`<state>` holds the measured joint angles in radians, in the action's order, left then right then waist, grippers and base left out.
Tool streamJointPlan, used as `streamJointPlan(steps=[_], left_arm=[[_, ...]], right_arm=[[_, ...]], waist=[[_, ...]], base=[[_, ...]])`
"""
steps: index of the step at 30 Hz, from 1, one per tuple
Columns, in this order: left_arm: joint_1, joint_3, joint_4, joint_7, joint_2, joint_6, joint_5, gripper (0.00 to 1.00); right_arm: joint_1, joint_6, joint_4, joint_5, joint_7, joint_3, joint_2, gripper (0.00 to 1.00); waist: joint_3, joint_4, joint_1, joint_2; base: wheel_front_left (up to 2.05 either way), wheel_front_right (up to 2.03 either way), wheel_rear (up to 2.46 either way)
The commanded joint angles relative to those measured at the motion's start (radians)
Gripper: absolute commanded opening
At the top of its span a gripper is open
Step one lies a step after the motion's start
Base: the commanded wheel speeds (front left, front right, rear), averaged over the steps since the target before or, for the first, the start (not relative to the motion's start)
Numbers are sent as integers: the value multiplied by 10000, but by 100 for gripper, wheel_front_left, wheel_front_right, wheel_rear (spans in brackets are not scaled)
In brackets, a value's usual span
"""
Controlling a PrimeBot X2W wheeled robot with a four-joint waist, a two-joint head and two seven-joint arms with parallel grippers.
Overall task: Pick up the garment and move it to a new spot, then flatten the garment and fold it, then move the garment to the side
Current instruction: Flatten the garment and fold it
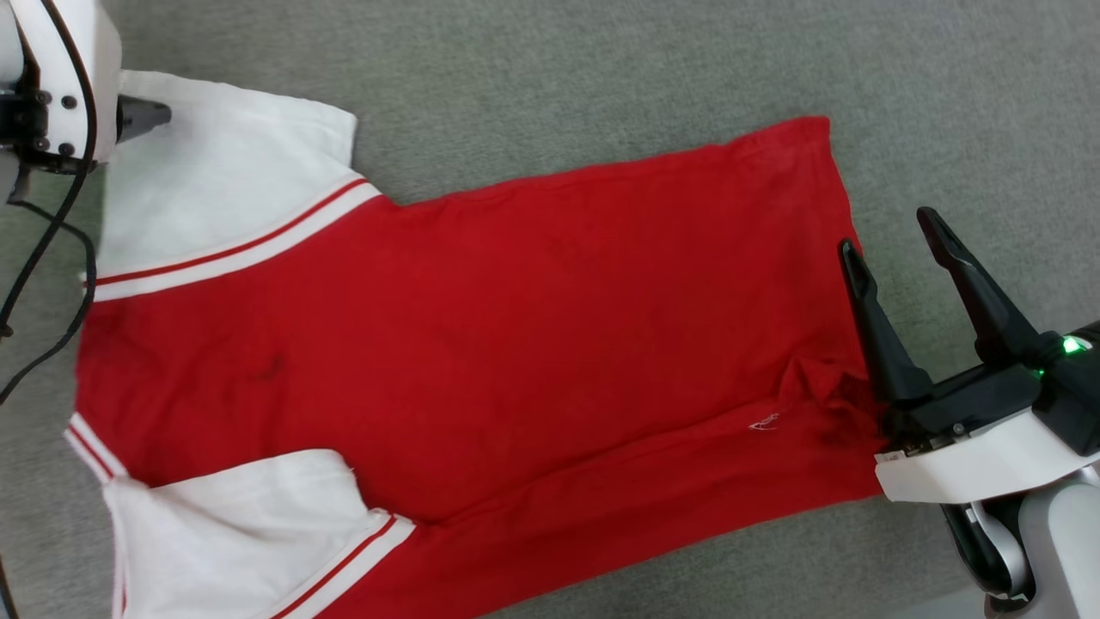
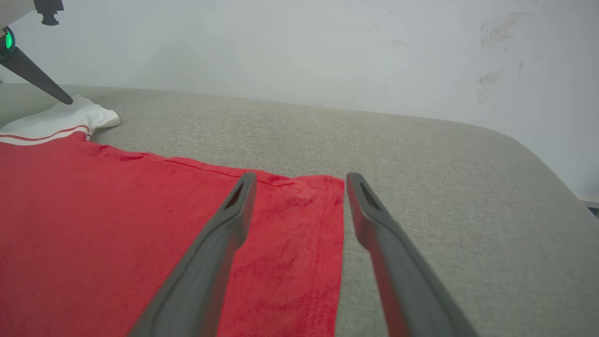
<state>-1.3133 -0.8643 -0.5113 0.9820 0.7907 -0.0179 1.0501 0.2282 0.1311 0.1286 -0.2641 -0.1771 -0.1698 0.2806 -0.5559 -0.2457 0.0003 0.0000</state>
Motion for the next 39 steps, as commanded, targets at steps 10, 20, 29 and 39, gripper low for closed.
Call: streamJointPlan(steps=[10,20,29,39], left_arm=[[518,-516,-625,183,-119,-486,-93,0],[231,-570,-411,-833,-595,-944,-245,0],[150,-915,545,-1462,-993,-1098,-276,0],[-441,-1168,1252,-1789,-1420,-1112,-414,0]], right_arm=[[269,-7,-152,-26,-136,241,43,100],[1591,-7,209,127,1664,410,1185,100],[4295,-7,-746,-2337,7651,-1459,3580,100],[6898,-7,-2835,-4163,12316,-3316,4044,100]], waist=[[-86,-165,-3,0],[687,489,-3,0],[954,1271,-3,0],[209,2096,-3,0]], base=[[0,0,0],[0,0,0],[0,0,0],[0,0,0]])
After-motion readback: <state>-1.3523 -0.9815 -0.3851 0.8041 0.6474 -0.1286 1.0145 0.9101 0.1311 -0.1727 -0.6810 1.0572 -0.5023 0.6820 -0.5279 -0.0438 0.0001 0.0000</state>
